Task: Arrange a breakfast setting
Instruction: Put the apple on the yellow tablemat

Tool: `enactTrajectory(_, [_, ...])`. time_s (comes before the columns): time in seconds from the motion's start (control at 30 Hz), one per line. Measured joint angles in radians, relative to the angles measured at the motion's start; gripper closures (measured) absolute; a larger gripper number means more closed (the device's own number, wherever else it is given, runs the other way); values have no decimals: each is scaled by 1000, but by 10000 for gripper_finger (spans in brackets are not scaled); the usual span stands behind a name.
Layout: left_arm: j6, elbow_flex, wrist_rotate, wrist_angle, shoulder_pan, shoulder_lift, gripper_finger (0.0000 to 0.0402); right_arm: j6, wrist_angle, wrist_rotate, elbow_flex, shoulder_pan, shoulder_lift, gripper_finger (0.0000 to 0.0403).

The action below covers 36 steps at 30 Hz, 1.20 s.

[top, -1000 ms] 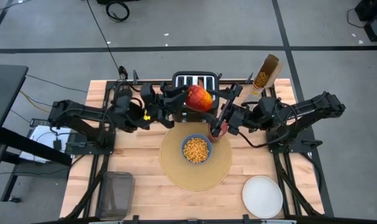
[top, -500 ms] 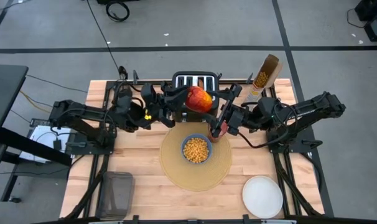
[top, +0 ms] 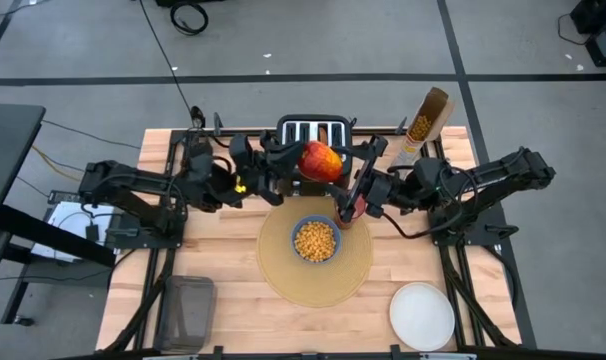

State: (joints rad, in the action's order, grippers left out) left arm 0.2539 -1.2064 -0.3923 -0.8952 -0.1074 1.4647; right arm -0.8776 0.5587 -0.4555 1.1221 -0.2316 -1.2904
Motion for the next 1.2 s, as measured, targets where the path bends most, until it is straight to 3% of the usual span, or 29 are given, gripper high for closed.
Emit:
enactTrajectory(0.17, [-4, 3, -3, 32, 0, 5, 386, 57, 3, -60, 0, -27, 0, 20])
enactTrajectory(0.53, [-13, 3, -39, 339, -1, -155, 386, 55, -44, -372, 0, -206, 24, 7])
enactTrajectory(0.9, [106, 3, -232, 826, -92, -216, 386, 108, -36, -537, 0, -350, 113, 5])
enactTrajectory(1.2, [190, 164, -380, 826, -201, -225, 386, 108, -36, -669, 0, -403, 163, 5])
